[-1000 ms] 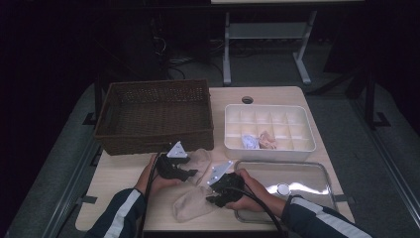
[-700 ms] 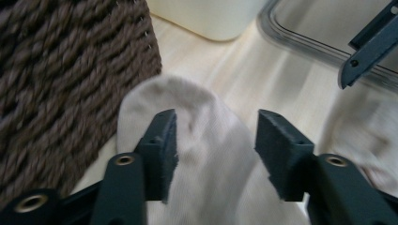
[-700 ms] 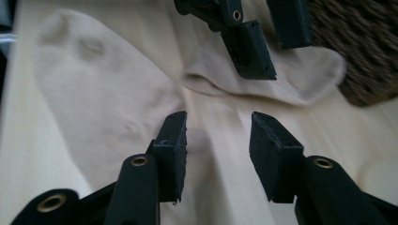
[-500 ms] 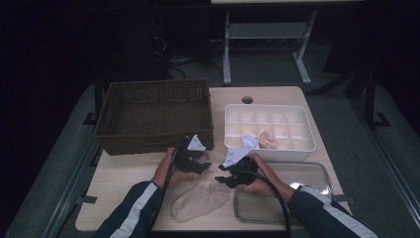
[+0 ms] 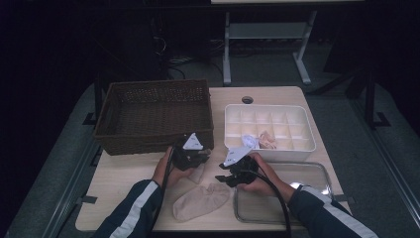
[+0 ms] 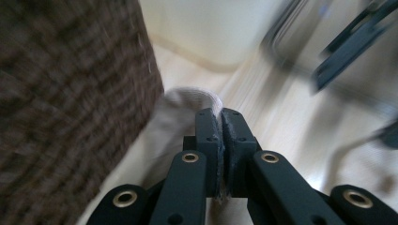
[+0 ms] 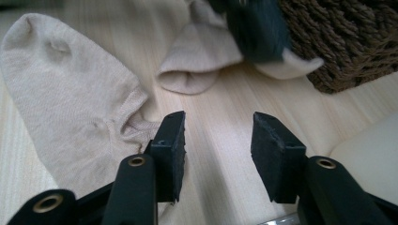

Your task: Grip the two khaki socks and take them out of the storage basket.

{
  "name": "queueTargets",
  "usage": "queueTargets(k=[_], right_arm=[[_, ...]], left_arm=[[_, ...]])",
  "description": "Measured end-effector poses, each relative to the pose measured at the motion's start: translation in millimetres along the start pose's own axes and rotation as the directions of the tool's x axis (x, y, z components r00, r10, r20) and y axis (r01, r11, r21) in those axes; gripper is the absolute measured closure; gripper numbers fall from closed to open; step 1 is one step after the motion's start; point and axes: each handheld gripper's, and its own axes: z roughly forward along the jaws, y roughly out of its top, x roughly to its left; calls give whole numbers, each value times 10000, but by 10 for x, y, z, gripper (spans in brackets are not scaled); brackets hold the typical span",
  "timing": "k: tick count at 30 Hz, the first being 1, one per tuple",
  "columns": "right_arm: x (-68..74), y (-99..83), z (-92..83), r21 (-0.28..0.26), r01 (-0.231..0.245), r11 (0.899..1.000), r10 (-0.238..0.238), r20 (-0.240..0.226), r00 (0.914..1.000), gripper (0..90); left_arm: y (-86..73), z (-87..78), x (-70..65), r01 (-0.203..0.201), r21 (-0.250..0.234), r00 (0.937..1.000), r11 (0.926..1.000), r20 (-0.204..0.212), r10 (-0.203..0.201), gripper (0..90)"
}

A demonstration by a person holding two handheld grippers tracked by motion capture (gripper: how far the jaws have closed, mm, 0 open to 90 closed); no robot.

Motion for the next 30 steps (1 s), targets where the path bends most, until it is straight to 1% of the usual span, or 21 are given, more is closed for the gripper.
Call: queueTargets(k=[1, 2, 3, 5, 6, 9, 10, 11, 12, 13, 14, 16, 17, 18, 19, 20, 23, 24, 25, 28, 30], right_arm=[[-1, 0, -2, -16, -13, 10000, 13, -12, 10000, 556], [-1, 0, -3, -26, -8, 10000, 8, 1, 10000, 564], [-1, 1, -3, -33, 21, 10000, -21, 5, 10000, 573], [0, 2, -4, -36, 14, 10000, -14, -7, 10000, 595], [6, 3, 1, 30, 63, 10000, -63, 12, 10000, 627], [13, 11, 25, 36, 109, 9999, -109, -51, 9999, 681], [19, 18, 47, 81, 84, 9999, -83, -109, 9999, 707], [7, 24, 67, 76, 245, 9997, -244, -111, 9996, 725], [7, 24, 67, 76, 245, 9997, -244, -111, 9996, 725], [6, 73, 122, 78, 358, 9993, -358, -97, 9993, 766], [-1, 95, 137, 105, 324, 9994, -322, -167, 9993, 780], [4, 137, 168, 18, 308, 9995, -307, -207, 9993, 790], [23, 177, 202, 77, 462, 9989, -460, -257, 9986, 802], [68, 222, 269, 182, 723, 9972, -716, -340, 9969, 801], [68, 222, 269, 182, 723, 9972, -716, -340, 9969, 801], [83, 239, 328, 210, 1101, 9937, -1094, -351, 9934, 800], [96, 254, 358, 240, 1150, 9931, -1141, -350, 9929, 795], [101, 275, 374, 212, 1202, 9925, -1194, -348, 9922, 786], [123, 287, 367, 280, 999, 9946, -990, -337, 9945, 782], [115, 276, 358, 217, 1184, 9927, -1177, -297, 9926, 772], [120, 264, 343, 256, 1002, 9946, -994, -308, 9946, 771]], left_arm=[[19, -77, -4, -158, -162, 9998, 9997, -159, 156, 864], [28, -143, -6, -179, -455, 9998, 9988, -68, 176, 863], [30, -195, -7, -166, -648, 9998, 9978, 49, 169, 862], [26, -266, -16, -168, -810, 9998, 9966, -85, 161, 863], [-4, -379, -14, -23, -1124, 10000, 9937, 8, 24, 863], [-52, -458, -18, -41, -1226, 10000, 9924, -70, 33, 862], [-134, -516, -34, -133, -1269, 9998, 9918, 98, 146, 862], [-134, -516, -34, -133, -1269, 9998, 9918, 98, 146, 862], [-190, -529, -49, -208, -1035, 9997, 9944, 121, 222, 862], [-276, -537, -60, -188, -840, 9995, 9963, 221, 207, 863], [-276, -537, -60, -188, -840, 9995, 9963, 221, 207, 863], [-401, -540, -45, 156, -693, 9992, 9975, 370, -131, 863], [-448, -534, -48, 215, -521, 9995, 9984, 226, -204, 862], [-529, -529, -48, 381, -221, 9992, 9990, -113, -383, 852], [-529, -529, -48, 381, -221, 9992, 9990, -113, -383, 840], [-625, -533, -28, 768, 118, 9968, 9970, -231, -765, 826], [-713, -544, -16, 1048, 289, 9939, 9941, -378, -1037, 808], [-801, -536, 19, 1390, 415, 9903, 9894, -139, -1385, 807], [-846, -517, 28, 1496, 438, 9887, 9878, -133, -1492, 817], [-913, -493, 70, 2182, -30, 9754, 9759, 335, -2180, 846], [-908, -442, 72, 2164, -222, 9746, 9760, 639, -2147, 857]])
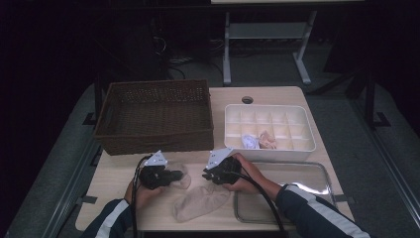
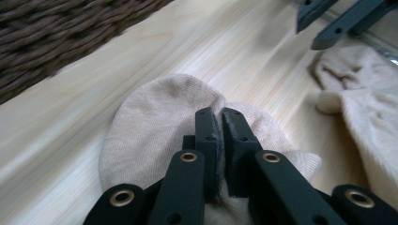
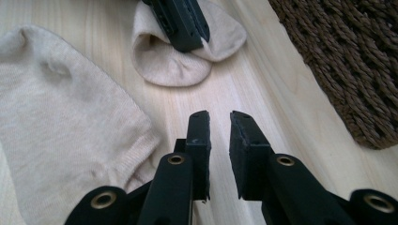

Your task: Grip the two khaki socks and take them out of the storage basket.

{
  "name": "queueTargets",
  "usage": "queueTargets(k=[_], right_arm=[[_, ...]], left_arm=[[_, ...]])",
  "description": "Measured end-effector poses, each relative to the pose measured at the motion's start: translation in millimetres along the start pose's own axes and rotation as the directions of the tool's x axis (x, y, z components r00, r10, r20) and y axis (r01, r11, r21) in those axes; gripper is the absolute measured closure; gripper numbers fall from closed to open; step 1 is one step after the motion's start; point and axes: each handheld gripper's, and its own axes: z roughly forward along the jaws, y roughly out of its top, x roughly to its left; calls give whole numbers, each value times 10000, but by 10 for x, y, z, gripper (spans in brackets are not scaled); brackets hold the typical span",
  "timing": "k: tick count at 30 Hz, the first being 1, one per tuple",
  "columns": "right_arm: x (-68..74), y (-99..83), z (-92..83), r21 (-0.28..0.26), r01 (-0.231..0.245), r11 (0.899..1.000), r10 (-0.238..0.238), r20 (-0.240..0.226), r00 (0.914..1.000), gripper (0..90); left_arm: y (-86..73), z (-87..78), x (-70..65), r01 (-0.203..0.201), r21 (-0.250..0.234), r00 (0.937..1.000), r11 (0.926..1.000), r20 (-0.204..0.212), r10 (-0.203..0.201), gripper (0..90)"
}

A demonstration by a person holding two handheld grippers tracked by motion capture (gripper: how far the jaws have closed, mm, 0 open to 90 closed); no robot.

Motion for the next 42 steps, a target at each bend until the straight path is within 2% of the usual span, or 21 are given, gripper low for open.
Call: queueTargets(k=[1, 2, 5, 6, 8, 9, 16, 17, 18, 19, 25, 26, 28, 29, 30, 32, 34, 36, 39, 41, 42], right_arm=[[-3, -6, -4, 4, 15, 10000, -15, 19, 10000, 769], [-20, -18, -6, -43, 263, 9996, -263, 49, 9996, 769], [-4, -32, -27, -1, -8, 10000, 8, 25, 10000, 767], [-22, -53, -25, -56, 161, 9999, -161, 19, 9999, 767], [-18, -56, -30, 7, 136, 9999, -136, 10, 9999, 771], [-27, -65, -28, -10, 352, 9994, -352, 43, 9994, 781], [-84, -136, 8, 90, 605, 9981, -606, 41, 9982, 861], [-81, -156, 33, 346, 463, 9983, -466, 102, 9989, 861], [-93, -178, 56, 342, 520, 9981, -525, 152, 9985, 861], [-94, -192, 73, 423, 344, 9985, -350, 121, 9993, 861], [-93, -206, 98, 458, 280, 9986, -286, 121, 9995, 871], [-79, -200, 89, 569, 165, 9982, -172, 115, 9998, 874], [-70, -198, 93, 527, 207, 9984, -215, 152, 9997, 874], [-72, -193, 88, 670, 271, 9974, -287, 232, 9993, 875], [-72, -193, 88, 670, 271, 9974, -287, 232, 9993, 875], [-75, -193, 77, 764, 164, 9969, -186, 277, 9994, 875], [-77, -194, 72, 817, 41, 9966, -80, 477, 9988, 875], [-86, -197, 68, 871, -138, 9961, 80, 666, 9977, 875], [-99, -193, 74, 872, -569, 9946, 491, 885, 9949, 875], [-112, -193, 73, 937, -564, 9940, 473, 958, 9943, 875], [-96, -188, 75, 922, -782, 9927, 684, 1050, 9921, 874]], left_arm=[[19, 27, -3, -145, 33, 9999, 9999, 46, 145, 859], [36, 53, -14, -224, 18, 9997, 9997, 61, 224, 861], [100, 153, -40, -438, -27, 9985, 9990, 332, 439, 861], [163, 243, -62, -604, -63, 9971, 9982, 469, 606, 862], [253, 345, -94, -1020, 36, 9930, 9948, 599, 1017, 861], [284, 383, -106, -1157, 73, 9915, 9933, 600, 1150, 861], [459, 618, -188, -1620, 37, 9823, 9868, 962, 1609, 861], [480, 636, -201, -1755, 84, 9806, 9844, 902, 1741, 860], [481, 639, -206, -1777, 89, 9803, 9841, 898, 1762, 860], [480, 639, -214, -1768, 73, 9806, 9842, 874, 1755, 859], [487, 604, -236, -1925, 91, 9788, 9812, 736, 1914, 862], [506, 537, -247, -2130, -24, 9754, 9770, 579, 2128, 862], [515, 503, -247, -2197, -60, 9741, 9755, 541, 2197, 864], [532, 390, -248, -2352, -209, 9711, 9717, 363, 2359, 865], [532, 390, -248, -2352, -209, 9711, 9717, 363, 2359, 865], [519, 213, -272, -2396, -479, 9705, 9697, 155, 2405, 865], [498, 123, -290, -2471, -586, 9689, 9672, 3, 2475, 865], [450, 39, -320, -2558, -545, 9667, 9652, -168, 2553, 865], [395, -5, -353, -2634, -409, 9647, 9638, -181, 2629, 864], [348, -33, -370, -2729, -261, 9617, 9617, -327, 2720, 862], [296, -58, -375, -2828, -52, 9579, 9592, -526, 2821, 861]])
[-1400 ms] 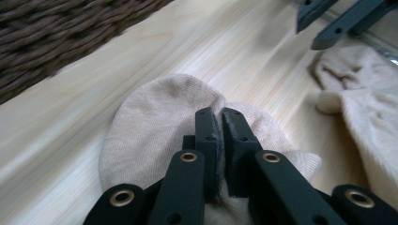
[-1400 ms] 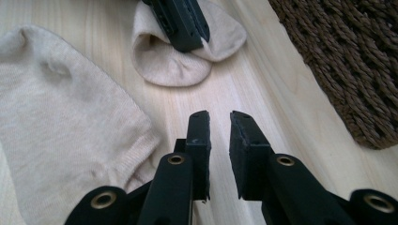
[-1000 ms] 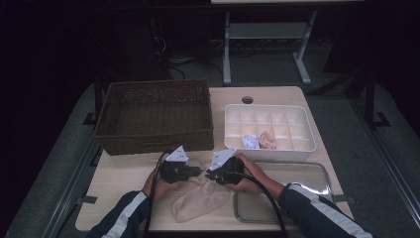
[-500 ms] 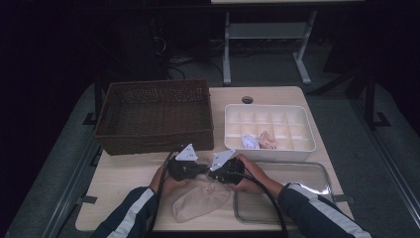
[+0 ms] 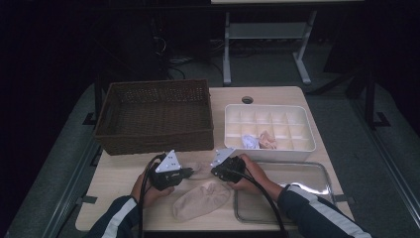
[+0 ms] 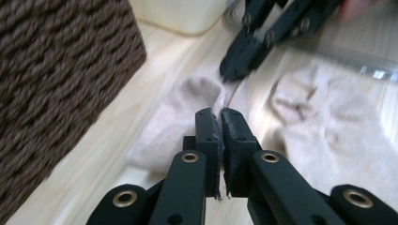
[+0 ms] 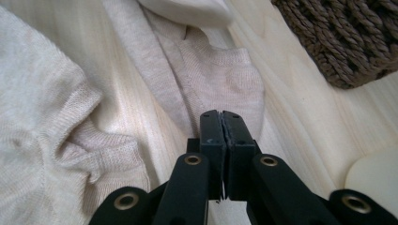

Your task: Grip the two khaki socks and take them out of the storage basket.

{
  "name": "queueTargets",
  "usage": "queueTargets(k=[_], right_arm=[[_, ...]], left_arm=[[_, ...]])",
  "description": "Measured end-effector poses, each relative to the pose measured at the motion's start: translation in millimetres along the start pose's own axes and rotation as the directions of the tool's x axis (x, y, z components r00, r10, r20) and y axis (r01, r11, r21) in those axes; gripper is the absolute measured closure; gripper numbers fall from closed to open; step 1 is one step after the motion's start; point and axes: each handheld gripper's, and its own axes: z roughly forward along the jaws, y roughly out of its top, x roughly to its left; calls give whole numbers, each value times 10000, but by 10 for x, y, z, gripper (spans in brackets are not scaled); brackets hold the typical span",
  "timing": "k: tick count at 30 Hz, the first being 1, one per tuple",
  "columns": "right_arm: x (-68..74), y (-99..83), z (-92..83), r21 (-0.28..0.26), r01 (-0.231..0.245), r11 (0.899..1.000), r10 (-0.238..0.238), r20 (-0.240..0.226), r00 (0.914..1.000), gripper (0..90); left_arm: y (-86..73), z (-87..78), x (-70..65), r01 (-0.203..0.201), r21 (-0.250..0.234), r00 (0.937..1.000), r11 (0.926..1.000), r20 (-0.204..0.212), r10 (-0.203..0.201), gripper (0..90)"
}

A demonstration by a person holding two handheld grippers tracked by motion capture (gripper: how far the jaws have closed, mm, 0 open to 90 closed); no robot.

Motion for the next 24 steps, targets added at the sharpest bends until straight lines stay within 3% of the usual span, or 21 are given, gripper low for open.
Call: queueTargets(k=[4, 7, 11, 14, 17, 19, 21, 24], right_arm=[[-8, -4, -8, 131, -13, 9999, 10, 233, 9997, 873], [-40, -26, -31, 285, -364, 9989, 349, 528, 9980, 841], [-71, -57, -77, 337, -564, 9978, 551, 384, 9977, 754], [-80, -61, -127, 125, -301, 9995, 295, 467, 9985, 706], [-74, -37, -181, -157, -484, 9987, 492, 540, 9973, 665], [-74, -24, -189, -353, -573, 9977, 591, 514, 9969, 657], [-91, -19, -168, -406, -432, 9982, 458, 645, 9969, 649], [-111, -9, -122, -443, -656, 9969, 680, 553, 9962, 651]], left_arm=[[-58, -39, 19, 167, 102, 9998, 9998, -93, -166, 860], [-142, -101, 74, 315, 330, 9984, 9990, -475, -299, 852], [-198, -145, 113, 539, 411, 9964, 9977, -673, -511, 832], [-218, -228, 161, 854, 118, 9920, 9963, -939, -839, 760], [-208, -262, 223, 1279, -150, 9829, 9917, -1318, -1288, 620], [-198, -241, 274, 1504, -207, 9776, 9884, -1458, -1518, 606], [-200, -181, 304, 1589, 4, 9759, 9873, -1517, -1570, 562], [-225, -68, 347, 1793, 305, 9733, 9833, -1511, -1728, 529]])
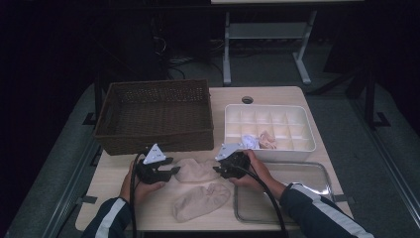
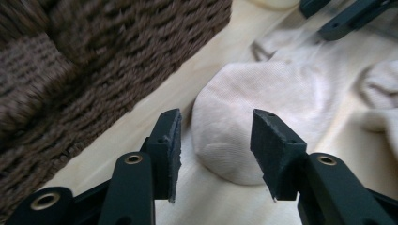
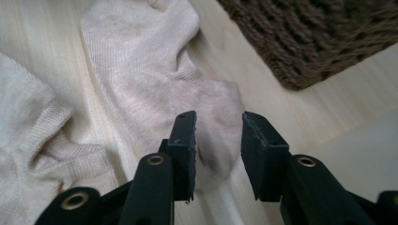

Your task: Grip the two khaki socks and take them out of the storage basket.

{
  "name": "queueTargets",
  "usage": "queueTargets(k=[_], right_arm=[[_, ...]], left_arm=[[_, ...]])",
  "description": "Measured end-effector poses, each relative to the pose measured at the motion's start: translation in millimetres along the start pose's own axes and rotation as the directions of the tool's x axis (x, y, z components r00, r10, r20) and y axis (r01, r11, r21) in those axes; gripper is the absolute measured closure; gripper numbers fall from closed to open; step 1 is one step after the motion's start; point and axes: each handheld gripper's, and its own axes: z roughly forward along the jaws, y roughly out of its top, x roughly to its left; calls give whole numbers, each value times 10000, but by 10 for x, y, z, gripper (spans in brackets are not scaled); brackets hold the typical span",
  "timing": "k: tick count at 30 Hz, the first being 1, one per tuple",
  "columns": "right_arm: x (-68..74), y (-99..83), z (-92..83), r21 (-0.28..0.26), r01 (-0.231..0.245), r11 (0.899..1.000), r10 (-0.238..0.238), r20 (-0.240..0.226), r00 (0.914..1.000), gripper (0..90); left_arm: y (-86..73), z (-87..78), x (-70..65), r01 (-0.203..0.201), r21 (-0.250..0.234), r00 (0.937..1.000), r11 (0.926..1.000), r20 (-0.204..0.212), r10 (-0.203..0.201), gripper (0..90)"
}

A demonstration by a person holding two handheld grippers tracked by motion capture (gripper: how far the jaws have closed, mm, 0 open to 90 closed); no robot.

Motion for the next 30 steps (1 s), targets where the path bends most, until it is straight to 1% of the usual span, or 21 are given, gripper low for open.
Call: queueTargets(k=[3, 4, 5, 6, 8, 11, 13, 14, 17, 18, 19, 20, 21, 22, 23, 24, 25, 26, 27, 28, 30], right_arm=[[-18, -4, 44, 126, 109, 9999, -108, -74, 9999, 639], [-36, -15, 93, 206, 34, 9998, -32, -112, 9999, 604], [-44, -21, 110, 274, 49, 9996, -44, -158, 9999, 586], [-43, -28, 128, 289, -5, 9996, 13, -280, 9996, 575], [-49, -27, 128, 317, -327, 9990, 339, -369, 9987, 565], [-53, -40, 127, 361, -709, 9968, 724, -422, 9965, 570], [-51, -42, 120, 423, -851, 9955, 867, -386, 9955, 570], [-30, -44, 100, 551, -823, 9951, 829, -93, 9965, 554], [-15, -44, 84, 660, -816, 9945, 815, 37, 9967, 549], [-4, -40, 67, 746, -678, 9949, 667, 166, 9976, 535], [-4, -40, 67, 746, -678, 9949, 667, 166, 9976, 535], [-5, -41, 57, 687, -397, 9968, 379, 278, 9989, 546], [7, -36, 43, 617, -497, 9969, 485, 209, 9986, 563], [0, -33, 30, 464, -366, 9983, 358, 180, 9992, 587], [3, -23, 16, 328, -423, 9986, 418, 159, 9990, 617], [1, -12, 6, 236, -308, 9992, 304, 166, 9994, 642], [0, -3, 3, 116, -173, 9998, 172, 120, 9998, 658], [0, -3, 3, 116, -173, 9998, 172, 120, 9998, 658], [10, 6, 10, -33, -230, 9997, 230, 10, 9997, 675], [1, 16, 42, -81, -107, 9999, 108, 8, 9999, 683], [-7, 24, 84, -71, -301, 9995, 301, -12, 9995, 683]], left_arm=[[-9, 56, 8, 7, 246, 10000, 9997, -67, -5, 557], [-25, 84, 13, -98, 463, 9998, 9989, -141, 104, 557], [-44, 98, 21, -90, 680, 10000, 9976, -32, 93, 595], [-58, 112, 22, -149, 816, 9998, 9966, -91, 157, 624], [-96, 108, 35, 117, 789, 9999, 9968, 116, -126, 652], [-98, 79, 41, 33, 998, 10000, 9950, 81, -41, 675], [-114, 42, 33, -11, 1118, 10000, 9937, 65, 4, 683], [-135, -9, 37, -31, 1279, 10000, 9918, 22, 28, 673], [-154, -57, 34, -80, 1419, 9999, 9898, -71, 91, 668], [-179, -105, 28, -22, 1535, 9999, 9882, -104, 39, 664], [-179, -105, 28, -22, 1535, 9999, 9882, -104, 39, 661], [-211, -148, 27, 60, 1554, 9999, 9878, -163, -35, 657], [-220, -171, 27, 108, 1535, 9998, 9881, -165, -84, 652], [-227, -188, 27, 165, 1403, 9996, 9900, -231, -134, 639], [-227, -188, 27, 165, 1403, 9996, 9900, -231, -134, 615], [-224, -207, 31, 248, 1288, 9993, 9914, -317, -209, 583], [-203, -225, 42, 409, 975, 9987, 9944, -354, -376, 567], [-203, -225, 42, 409, 975, 9987, 9944, -354, -376, 543], [-189, -225, 45, 504, 798, 9982, 9955, -357, -477, 543], [-163, -206, 50, 661, 547, 9975, 9963, -302, -645, 498], [-140, -160, 55, 727, 516, 9969, 9960, -347, -710, 465]])
